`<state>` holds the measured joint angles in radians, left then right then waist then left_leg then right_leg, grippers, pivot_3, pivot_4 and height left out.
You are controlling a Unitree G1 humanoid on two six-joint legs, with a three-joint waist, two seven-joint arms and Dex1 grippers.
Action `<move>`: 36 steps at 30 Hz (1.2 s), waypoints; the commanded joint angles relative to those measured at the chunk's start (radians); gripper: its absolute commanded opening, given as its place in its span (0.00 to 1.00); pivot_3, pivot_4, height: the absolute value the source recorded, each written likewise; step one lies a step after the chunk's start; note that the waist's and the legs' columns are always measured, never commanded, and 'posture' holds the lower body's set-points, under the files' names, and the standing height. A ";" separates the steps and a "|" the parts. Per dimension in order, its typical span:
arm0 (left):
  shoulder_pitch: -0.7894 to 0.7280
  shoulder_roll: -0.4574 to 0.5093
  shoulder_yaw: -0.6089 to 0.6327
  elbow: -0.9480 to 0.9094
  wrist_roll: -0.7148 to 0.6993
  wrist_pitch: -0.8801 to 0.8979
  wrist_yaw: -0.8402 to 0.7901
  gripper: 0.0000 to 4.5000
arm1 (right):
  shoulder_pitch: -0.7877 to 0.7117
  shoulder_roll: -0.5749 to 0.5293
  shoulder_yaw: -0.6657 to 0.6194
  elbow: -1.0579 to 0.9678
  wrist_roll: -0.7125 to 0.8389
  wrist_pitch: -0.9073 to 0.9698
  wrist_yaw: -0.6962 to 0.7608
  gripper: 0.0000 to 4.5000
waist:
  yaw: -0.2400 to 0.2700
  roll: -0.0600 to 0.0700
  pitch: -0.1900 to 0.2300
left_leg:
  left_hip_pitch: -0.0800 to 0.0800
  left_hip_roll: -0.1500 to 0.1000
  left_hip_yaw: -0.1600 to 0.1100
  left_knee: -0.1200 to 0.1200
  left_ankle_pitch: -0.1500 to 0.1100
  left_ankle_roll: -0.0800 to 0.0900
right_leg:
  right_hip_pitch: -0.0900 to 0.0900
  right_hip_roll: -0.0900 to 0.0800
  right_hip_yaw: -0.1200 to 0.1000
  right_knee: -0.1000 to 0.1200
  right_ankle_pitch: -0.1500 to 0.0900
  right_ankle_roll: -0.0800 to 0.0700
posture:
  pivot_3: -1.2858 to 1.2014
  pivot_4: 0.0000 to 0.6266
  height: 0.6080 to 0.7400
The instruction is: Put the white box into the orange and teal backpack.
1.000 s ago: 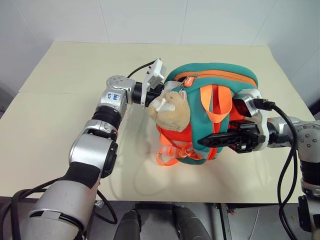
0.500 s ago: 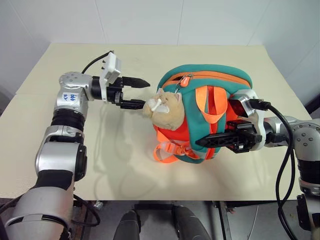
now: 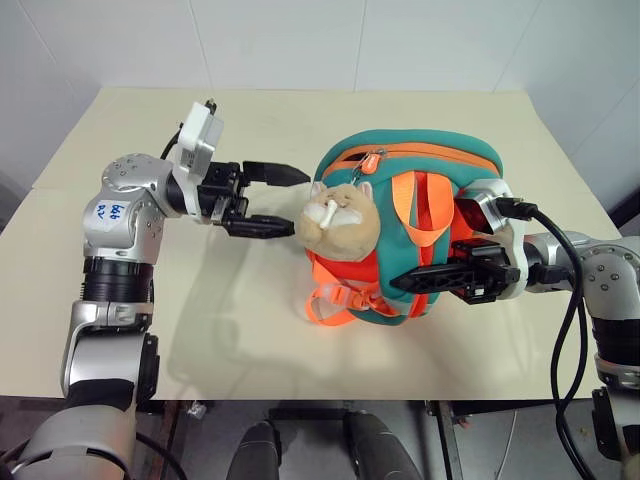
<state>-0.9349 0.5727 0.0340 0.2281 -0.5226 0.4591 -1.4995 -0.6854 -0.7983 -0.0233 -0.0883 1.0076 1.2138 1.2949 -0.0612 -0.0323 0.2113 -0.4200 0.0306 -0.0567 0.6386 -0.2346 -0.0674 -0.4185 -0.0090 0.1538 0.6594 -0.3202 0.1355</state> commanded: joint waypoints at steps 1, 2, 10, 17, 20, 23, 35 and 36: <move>0.010 0.004 -0.001 -0.113 -0.068 0.064 0.006 0.88 | -0.009 0.009 0.007 -0.011 0.006 -0.008 0.011 0.00 | 0.000 0.000 0.000 | 0.000 0.000 0.000 0.001 0.000 0.000 | 0.000 0.000 0.000 0.000 0.000 0.000 | 0.52 0.24 1.00; 0.015 0.001 -0.002 -0.133 -0.080 0.078 0.010 0.88 | -0.008 0.011 0.008 -0.011 0.005 -0.009 0.010 0.00 | 0.000 0.000 0.000 | 0.000 0.000 0.000 0.002 0.000 0.000 | 0.001 0.000 0.000 0.000 0.000 0.000 | 0.52 0.24 1.00; 0.032 -0.013 -0.025 -0.188 -0.096 0.114 0.057 0.88 | 0.001 0.019 0.003 -0.016 0.008 -0.012 -0.001 0.00 | -0.002 0.000 0.000 | 0.000 0.000 0.000 0.003 0.000 0.000 | 0.002 0.000 0.000 0.000 0.000 0.000 | 0.52 0.24 1.00; 0.034 -0.071 -0.045 -0.163 -0.069 0.053 0.110 0.75 | -0.005 0.031 -0.001 -0.016 0.010 -0.014 -0.016 0.00 | -0.002 0.000 0.000 | 0.000 0.000 0.000 0.006 0.000 0.000 | 0.003 0.000 0.000 -0.001 0.001 0.001 | 0.52 0.24 1.00; 0.030 -0.061 -0.039 -0.142 -0.057 0.025 0.113 0.56 | -0.005 0.030 -0.005 -0.017 0.013 -0.013 -0.019 0.00 | -0.005 0.000 0.000 | 0.000 0.000 0.000 0.006 0.000 0.000 | 0.003 0.000 0.000 -0.001 0.001 0.001 | 0.52 0.24 1.00; 0.017 -0.024 -0.015 -0.105 -0.057 0.005 0.097 0.38 | -0.002 0.028 -0.009 -0.020 0.015 -0.013 -0.024 0.00 | -0.009 0.000 0.000 | 0.000 0.000 0.000 0.006 0.000 0.000 | 0.003 0.000 0.000 -0.001 0.001 0.001 | 0.52 0.24 1.00; -0.138 0.143 0.011 0.218 0.025 -0.092 0.026 0.35 | 0.010 0.034 -0.019 -0.031 0.027 -0.009 -0.043 0.00 | -0.025 0.000 0.000 | 0.000 0.000 -0.001 0.005 -0.001 0.001 | 0.004 0.001 0.000 -0.003 0.001 0.001 | 0.52 0.24 1.00; -0.148 0.159 0.001 0.285 0.050 -0.105 0.017 0.35 | 0.013 0.034 -0.022 -0.035 0.032 -0.007 -0.048 0.00 | -0.025 0.000 0.000 | 0.000 0.000 -0.001 0.005 -0.001 0.001 | 0.004 0.001 0.000 -0.003 0.001 0.001 | 0.52 0.24 1.00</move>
<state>-1.0596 0.6998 0.0142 0.4337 -0.5079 0.3869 -1.4743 -0.6816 -0.7681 -0.0211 -0.0909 1.0105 1.2007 1.2497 -0.0858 -0.0320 0.2115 -0.4197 0.0303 -0.0573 0.6433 -0.2352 -0.0668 -0.4147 -0.0085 0.1533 0.6564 -0.3196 0.1365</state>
